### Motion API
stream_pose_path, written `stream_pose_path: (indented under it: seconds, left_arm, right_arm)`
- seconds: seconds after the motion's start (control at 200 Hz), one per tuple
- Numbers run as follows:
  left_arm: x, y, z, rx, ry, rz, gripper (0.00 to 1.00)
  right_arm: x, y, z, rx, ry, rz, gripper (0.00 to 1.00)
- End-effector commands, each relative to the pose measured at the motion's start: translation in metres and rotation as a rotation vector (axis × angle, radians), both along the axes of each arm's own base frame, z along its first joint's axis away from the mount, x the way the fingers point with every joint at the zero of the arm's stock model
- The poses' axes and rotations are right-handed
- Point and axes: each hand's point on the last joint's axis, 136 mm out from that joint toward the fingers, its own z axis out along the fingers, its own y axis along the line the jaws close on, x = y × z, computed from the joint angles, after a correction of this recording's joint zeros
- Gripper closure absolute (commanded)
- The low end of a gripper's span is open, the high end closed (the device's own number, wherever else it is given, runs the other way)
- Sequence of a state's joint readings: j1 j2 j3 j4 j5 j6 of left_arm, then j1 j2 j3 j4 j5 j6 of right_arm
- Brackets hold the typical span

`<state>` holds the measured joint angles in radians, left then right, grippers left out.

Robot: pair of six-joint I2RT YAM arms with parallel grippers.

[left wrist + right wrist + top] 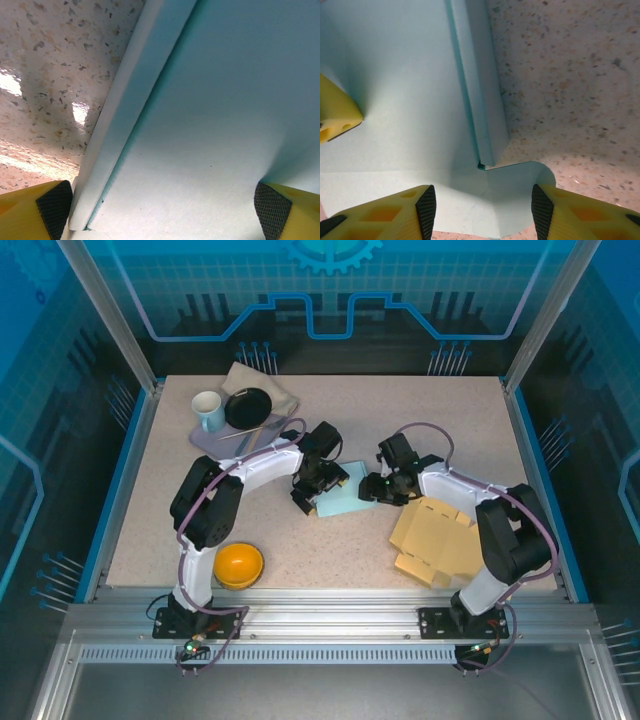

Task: Fold the paper box

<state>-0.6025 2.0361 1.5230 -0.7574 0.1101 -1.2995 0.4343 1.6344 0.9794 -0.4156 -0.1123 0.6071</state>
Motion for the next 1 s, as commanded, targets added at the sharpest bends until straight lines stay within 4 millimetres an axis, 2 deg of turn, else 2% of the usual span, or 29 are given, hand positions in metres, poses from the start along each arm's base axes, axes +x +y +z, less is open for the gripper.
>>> stream_pose_path:
  seconds: [0.0,0.165,0.315,0.535,0.67,0.995]
  left_arm:
    - [-0.016,0.027,-0.016,0.099,0.071,0.01,0.03]
    - [-0.016,0.026,-0.016,0.096,0.072,0.009,0.04]
    - [-0.017,0.026,-0.016,0.097,0.073,0.007,0.04]
    - [-0.016,0.027,-0.016,0.1,0.071,0.008,0.04]
    - [-0.016,0.028,-0.017,0.101,0.073,0.011,0.04]
    - [-0.018,0.031,-0.023,0.11,0.083,0.016,0.03]
  right_arm:
    - [-0.006,0.02,-0.006,0.069,0.011,0.079,0.44]
    - [-0.008,0.035,-0.002,0.159,0.042,0.087,0.45]
    - [-0.01,0.039,0.005,0.193,0.081,0.048,0.46]
    - [-0.011,0.032,0.01,0.153,0.084,0.022,0.46]
    - [-0.014,0.027,0.005,0.134,0.083,0.025,0.51]
    - [-0.023,0.02,-0.006,0.116,0.08,0.021,0.56]
